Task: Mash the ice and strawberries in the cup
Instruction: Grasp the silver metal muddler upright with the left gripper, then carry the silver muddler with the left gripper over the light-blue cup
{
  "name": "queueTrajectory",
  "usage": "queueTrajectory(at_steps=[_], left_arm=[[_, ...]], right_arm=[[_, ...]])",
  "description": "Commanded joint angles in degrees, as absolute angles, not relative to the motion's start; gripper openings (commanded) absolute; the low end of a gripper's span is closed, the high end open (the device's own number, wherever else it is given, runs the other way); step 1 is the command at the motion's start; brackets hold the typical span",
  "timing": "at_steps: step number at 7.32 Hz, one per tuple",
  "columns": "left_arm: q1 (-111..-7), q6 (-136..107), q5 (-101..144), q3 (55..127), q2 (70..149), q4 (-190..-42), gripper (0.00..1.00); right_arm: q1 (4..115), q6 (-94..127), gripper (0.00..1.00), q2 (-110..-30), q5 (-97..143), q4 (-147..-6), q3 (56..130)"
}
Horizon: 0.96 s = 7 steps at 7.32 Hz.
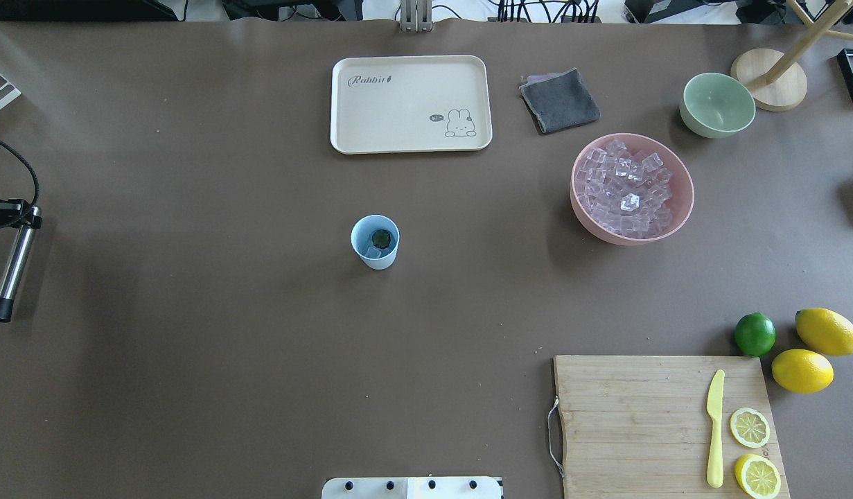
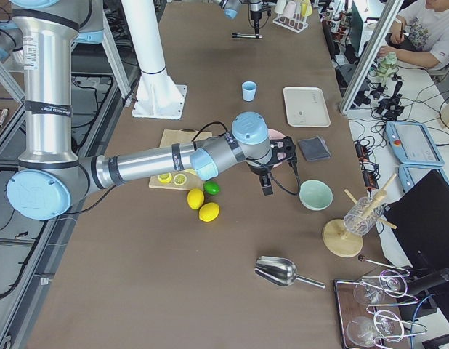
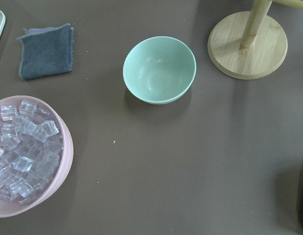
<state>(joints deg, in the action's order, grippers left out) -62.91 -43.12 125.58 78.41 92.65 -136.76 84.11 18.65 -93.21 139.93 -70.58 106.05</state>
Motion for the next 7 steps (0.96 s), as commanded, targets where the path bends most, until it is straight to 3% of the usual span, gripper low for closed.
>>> queueTrajectory(at_steps=[1, 5, 7], left_arm=[[-64.94, -43.94, 125.69, 83.39, 96.56, -135.19, 0.0], [-64.8, -52.42, 107.73, 95.5, 115.36, -119.83, 0.0], [-60.24, -55.18, 93.52, 102.8, 116.45, -119.62, 0.0]], right_arm=[[84.11, 18.63, 0.98, -93.08, 140.27, -70.58, 106.08], [83.07, 18.63, 0.98, -93.16, 140.89, -71.19, 105.56], [82.44, 18.63, 0.98, -93.16, 140.97, -71.28, 104.33]])
